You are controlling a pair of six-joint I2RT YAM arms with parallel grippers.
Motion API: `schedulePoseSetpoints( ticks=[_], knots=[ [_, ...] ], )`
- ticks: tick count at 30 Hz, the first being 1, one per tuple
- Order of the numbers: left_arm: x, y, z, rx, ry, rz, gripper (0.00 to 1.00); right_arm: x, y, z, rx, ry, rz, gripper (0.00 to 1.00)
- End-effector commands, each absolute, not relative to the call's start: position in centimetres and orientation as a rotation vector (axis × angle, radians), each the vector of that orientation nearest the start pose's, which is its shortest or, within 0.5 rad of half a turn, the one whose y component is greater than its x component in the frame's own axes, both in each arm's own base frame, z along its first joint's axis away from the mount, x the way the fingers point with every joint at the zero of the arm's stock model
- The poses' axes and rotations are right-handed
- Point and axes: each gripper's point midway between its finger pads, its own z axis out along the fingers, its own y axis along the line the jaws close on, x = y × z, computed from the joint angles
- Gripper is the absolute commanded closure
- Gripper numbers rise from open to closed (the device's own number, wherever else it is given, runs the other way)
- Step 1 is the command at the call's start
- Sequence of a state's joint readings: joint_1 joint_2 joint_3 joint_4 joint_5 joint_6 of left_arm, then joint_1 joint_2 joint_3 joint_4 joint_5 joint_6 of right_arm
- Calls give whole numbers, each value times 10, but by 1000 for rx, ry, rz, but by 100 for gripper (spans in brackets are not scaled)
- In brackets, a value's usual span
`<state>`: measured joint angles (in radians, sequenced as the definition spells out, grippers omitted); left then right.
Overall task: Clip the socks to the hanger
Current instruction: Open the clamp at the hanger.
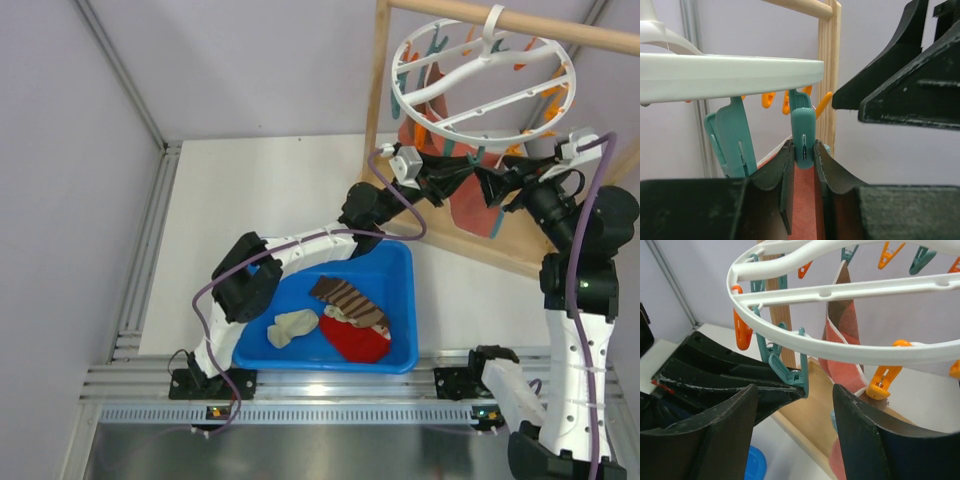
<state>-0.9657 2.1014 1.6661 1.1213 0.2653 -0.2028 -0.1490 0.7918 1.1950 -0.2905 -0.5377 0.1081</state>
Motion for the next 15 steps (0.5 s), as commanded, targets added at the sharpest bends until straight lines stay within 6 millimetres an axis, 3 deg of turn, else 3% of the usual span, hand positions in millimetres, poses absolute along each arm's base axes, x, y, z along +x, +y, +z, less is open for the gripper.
schedulePoseSetpoints(
  ticks=[1,15],
  knots=[
    [278,-521,452,607,667,-1220,98,276,58,436,-326,1421,349,38],
    [267,-525,451,659,659,-1233,99,288,63,449,-248,1304,409,34]
  ],
)
